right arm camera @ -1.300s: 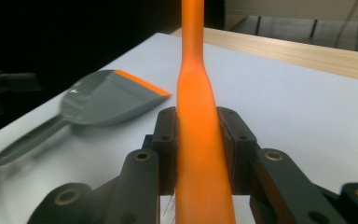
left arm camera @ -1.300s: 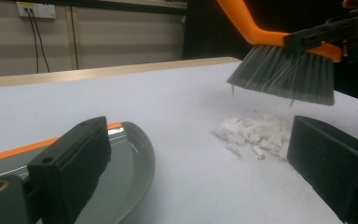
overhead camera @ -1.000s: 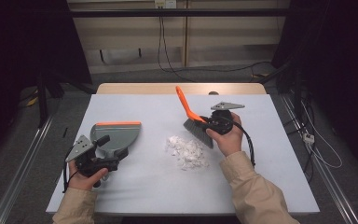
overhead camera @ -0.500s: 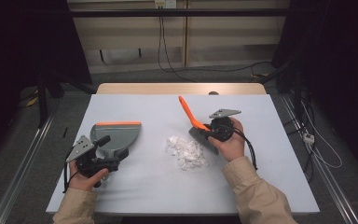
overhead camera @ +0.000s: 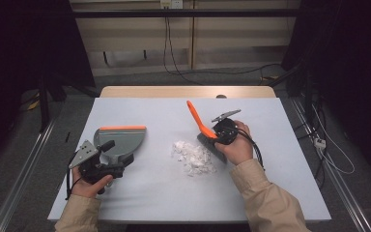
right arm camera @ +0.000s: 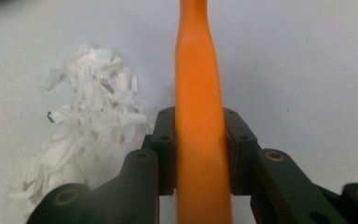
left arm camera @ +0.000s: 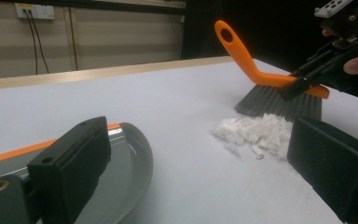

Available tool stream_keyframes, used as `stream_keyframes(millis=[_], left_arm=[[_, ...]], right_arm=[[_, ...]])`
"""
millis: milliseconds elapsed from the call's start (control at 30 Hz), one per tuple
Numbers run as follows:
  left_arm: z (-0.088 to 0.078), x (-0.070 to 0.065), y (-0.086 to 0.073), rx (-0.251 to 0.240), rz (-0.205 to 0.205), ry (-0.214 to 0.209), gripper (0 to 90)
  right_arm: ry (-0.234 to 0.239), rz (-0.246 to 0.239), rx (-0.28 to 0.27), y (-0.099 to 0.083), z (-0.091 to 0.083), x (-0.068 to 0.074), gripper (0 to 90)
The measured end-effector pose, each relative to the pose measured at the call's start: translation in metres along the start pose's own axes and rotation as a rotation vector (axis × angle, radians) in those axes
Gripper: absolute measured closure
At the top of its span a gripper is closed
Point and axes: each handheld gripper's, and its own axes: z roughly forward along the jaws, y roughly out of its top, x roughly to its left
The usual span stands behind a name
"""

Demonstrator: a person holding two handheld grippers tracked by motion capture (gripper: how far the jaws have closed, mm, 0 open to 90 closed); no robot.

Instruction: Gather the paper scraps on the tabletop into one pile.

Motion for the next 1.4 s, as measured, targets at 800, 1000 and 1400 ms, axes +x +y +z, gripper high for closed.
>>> stream_keyframes(millis=[800, 1000, 1400], left_arm=[[-0.002, -0.001, 0.001, -0.007, 0.002, 0.0, 5.7], [-0.003, 0.001, 0.0, -0.007, -0.006, 0.005, 5.7], [-0.005, 0.006, -0.001, -0.003, -0.019, 0.028, 5.7]], right_arm=[[-0.016, -0.084, -0.105, 0.003, 0.006, 0.043, 71.7], [0.023, -0.136, -0.17, 0.011, 0.005, 0.019, 71.7], [0.17, -0.365, -0.163, 0.047, 0.052, 0.003, 71.7]])
